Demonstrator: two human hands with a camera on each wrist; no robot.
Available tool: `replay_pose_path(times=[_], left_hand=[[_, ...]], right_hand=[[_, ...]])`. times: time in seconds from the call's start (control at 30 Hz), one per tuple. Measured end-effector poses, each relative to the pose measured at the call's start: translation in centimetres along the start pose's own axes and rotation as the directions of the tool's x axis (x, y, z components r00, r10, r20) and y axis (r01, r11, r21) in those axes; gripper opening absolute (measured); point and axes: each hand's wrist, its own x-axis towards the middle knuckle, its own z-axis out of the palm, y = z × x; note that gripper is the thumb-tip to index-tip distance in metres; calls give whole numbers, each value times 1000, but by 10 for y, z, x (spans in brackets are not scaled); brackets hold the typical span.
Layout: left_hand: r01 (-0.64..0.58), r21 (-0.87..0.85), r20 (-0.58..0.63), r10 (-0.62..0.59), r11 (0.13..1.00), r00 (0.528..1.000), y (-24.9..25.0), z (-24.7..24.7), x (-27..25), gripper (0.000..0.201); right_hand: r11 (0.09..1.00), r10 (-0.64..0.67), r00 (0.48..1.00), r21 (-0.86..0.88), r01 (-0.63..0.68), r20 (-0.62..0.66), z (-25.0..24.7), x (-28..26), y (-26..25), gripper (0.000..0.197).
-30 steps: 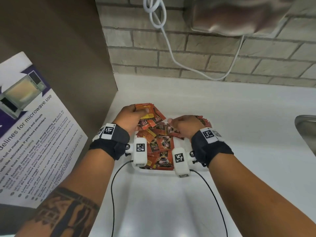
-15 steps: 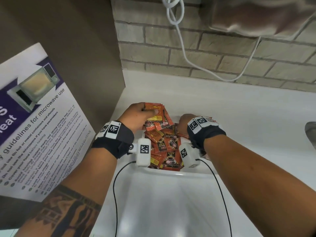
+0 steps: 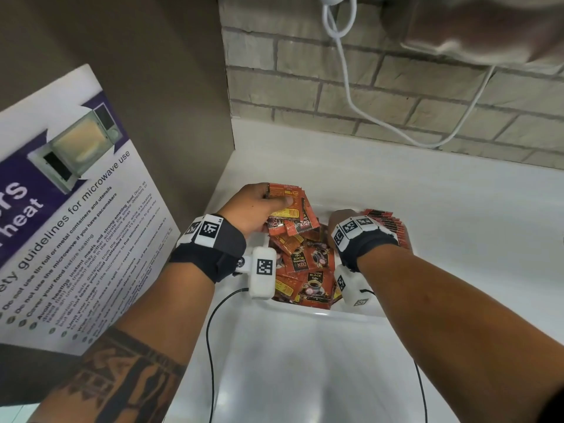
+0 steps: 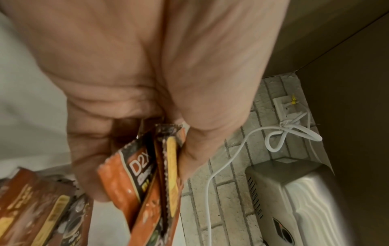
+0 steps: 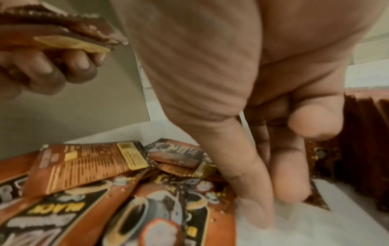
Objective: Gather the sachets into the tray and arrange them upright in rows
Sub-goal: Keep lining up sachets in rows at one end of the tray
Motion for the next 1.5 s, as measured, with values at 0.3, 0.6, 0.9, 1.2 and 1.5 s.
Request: replay_pose_path(times=[0.3, 0.6, 0.9, 1.2, 1.5], left_hand=[[0, -13, 0, 0, 1000, 1000, 0, -2, 0, 15], [35, 83, 25, -38, 996, 999, -3, 2, 2, 17], [24, 230, 68, -41, 973, 997, -1, 17, 4, 23], [140, 98, 80, -148, 985, 986, 4, 34, 0, 23], [153, -147, 109, -138, 977, 985, 13, 50, -1, 23]], right_hand=[[999, -4, 999, 38, 6, -47, 5, 14, -2, 25], [995, 61, 993, 83, -53, -101, -6, 23, 11, 26], [982, 88, 990, 179, -68, -108, -15, 14, 32, 29], [984, 71, 994, 167, -56, -86, -38, -9, 50, 21], [523, -34, 919, 776, 352, -394, -40, -56, 64, 17]])
